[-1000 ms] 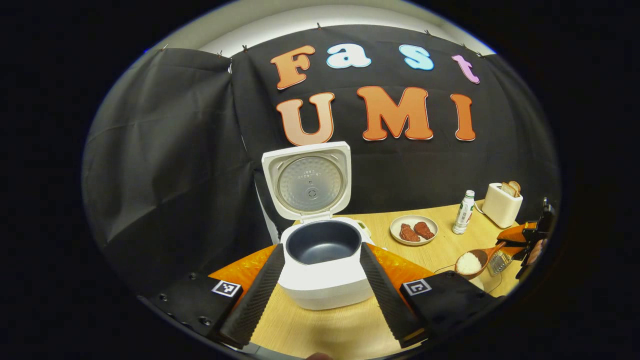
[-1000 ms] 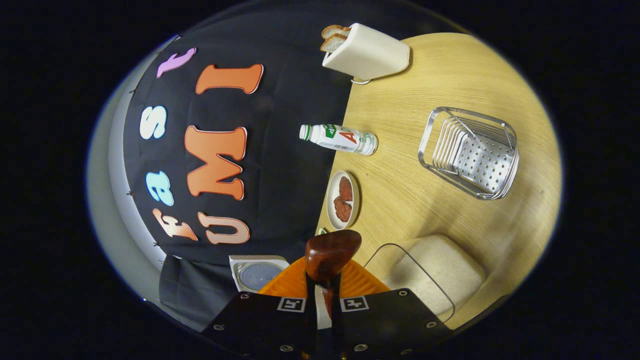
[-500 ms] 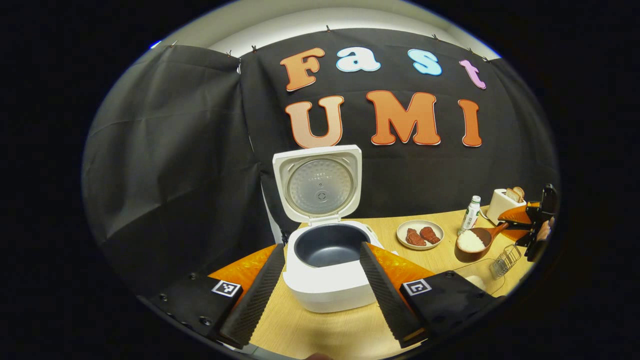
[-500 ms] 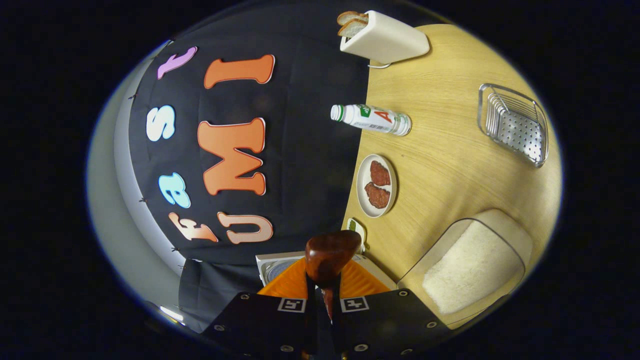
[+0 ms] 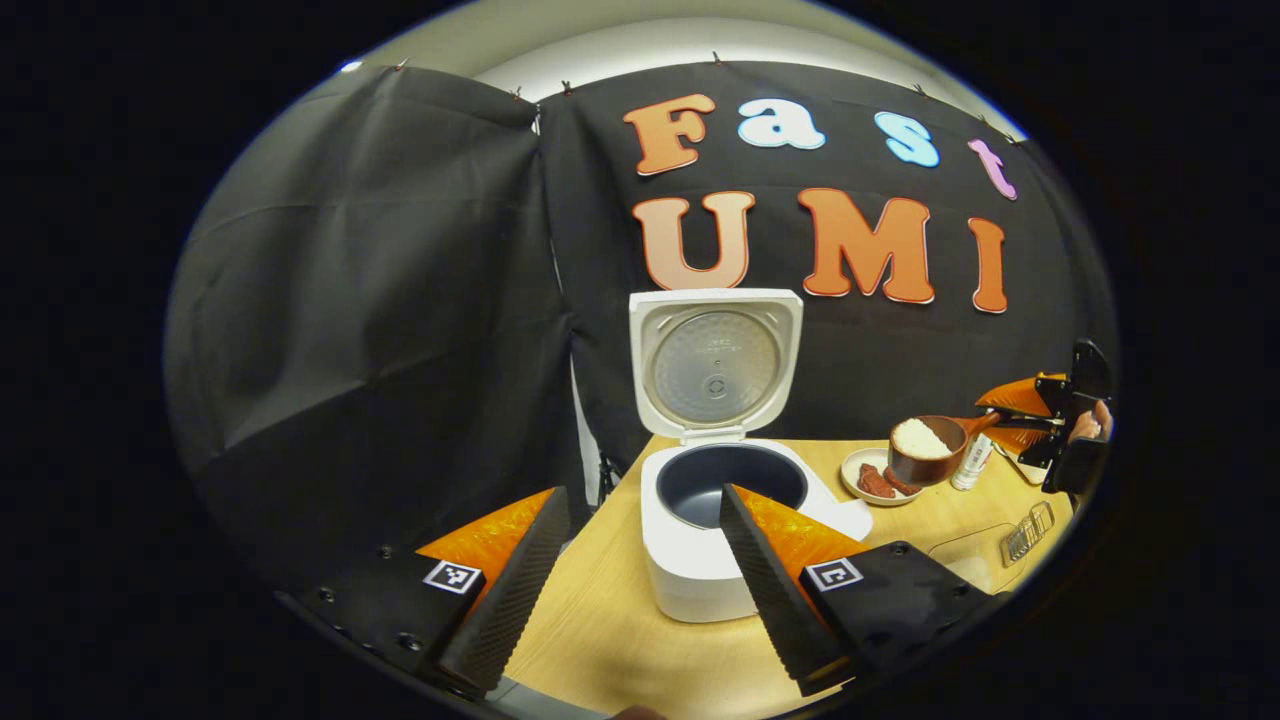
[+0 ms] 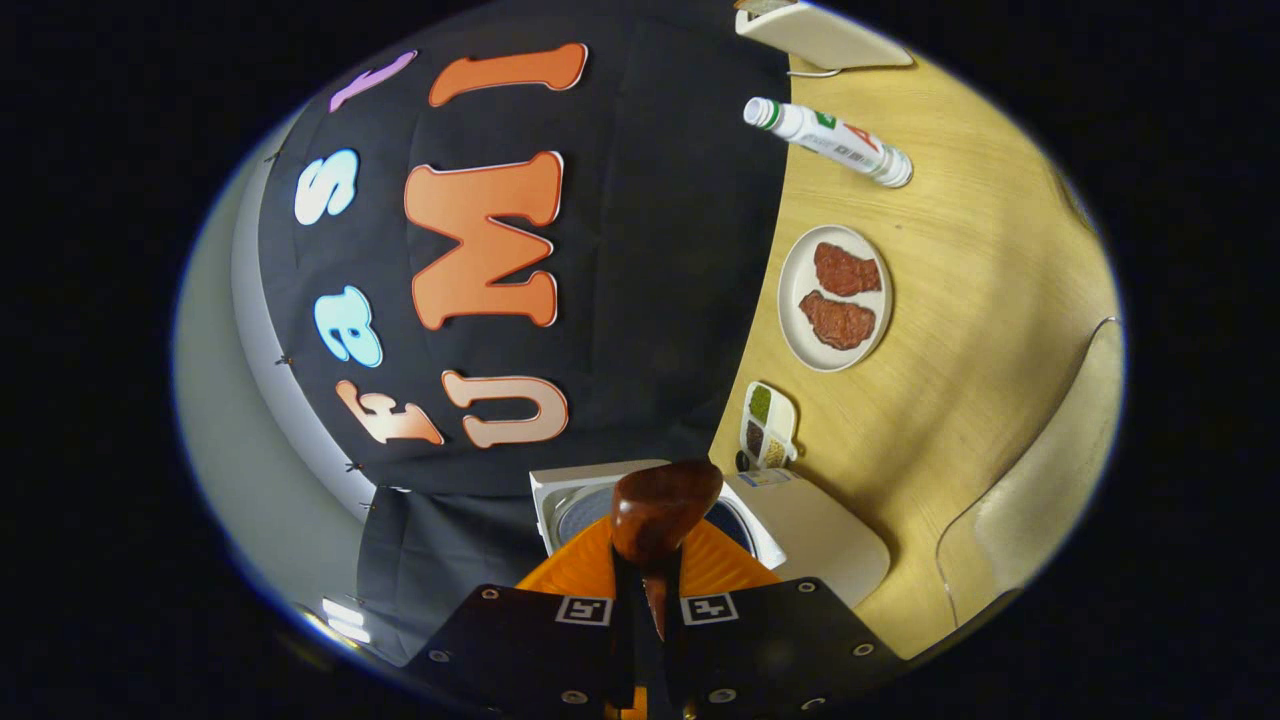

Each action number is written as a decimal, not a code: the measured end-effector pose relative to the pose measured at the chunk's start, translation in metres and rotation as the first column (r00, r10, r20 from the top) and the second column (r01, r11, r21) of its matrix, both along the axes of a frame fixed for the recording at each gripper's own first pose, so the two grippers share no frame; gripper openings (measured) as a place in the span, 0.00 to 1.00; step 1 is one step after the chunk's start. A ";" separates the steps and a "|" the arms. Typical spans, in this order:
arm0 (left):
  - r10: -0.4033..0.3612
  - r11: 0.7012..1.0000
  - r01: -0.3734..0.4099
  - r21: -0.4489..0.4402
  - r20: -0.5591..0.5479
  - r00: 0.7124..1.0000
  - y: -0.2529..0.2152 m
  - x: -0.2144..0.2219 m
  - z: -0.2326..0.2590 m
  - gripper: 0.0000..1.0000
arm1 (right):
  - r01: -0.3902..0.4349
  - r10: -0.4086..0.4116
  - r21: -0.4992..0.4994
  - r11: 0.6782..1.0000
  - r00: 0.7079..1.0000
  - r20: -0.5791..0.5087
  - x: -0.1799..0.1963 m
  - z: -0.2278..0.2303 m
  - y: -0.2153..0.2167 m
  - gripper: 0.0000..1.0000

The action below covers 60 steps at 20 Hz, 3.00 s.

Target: Close the left gripper, press the button to open the rice cooker; take a wooden spoon from the chopstick holder with the right hand, scoop a spoonful of rice and pour it into the rice cooker, then put the wooden spoon back into the chopstick holder.

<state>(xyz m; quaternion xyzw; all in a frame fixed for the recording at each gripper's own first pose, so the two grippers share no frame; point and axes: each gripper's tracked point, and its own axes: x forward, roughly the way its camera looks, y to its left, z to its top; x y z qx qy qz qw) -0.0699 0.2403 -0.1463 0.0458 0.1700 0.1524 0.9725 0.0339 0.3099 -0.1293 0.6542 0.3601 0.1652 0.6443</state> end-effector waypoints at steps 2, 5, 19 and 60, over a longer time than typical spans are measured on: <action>0.023 1.000 -0.023 -0.006 0.001 1.000 0.014 -0.004 -0.001 1.00 | -0.021 0.021 -0.010 1.000 1.000 0.012 0.009 0.004 0.026 0.11; 0.056 0.998 -0.057 -0.027 -0.002 0.998 0.035 -0.009 -0.007 1.00 | -0.036 0.037 -0.020 0.999 0.999 0.025 0.022 0.014 0.061 0.11; 0.132 0.989 -0.135 -0.059 -0.059 0.990 0.099 -0.035 -0.035 1.00 | -0.049 0.148 -0.462 0.886 0.972 0.181 0.066 0.001 0.151 0.11; 0.186 0.981 -0.189 -0.034 -0.077 0.980 0.084 -0.056 -0.032 1.00 | 0.366 0.721 -0.801 0.474 0.360 0.592 0.075 0.047 0.169 0.11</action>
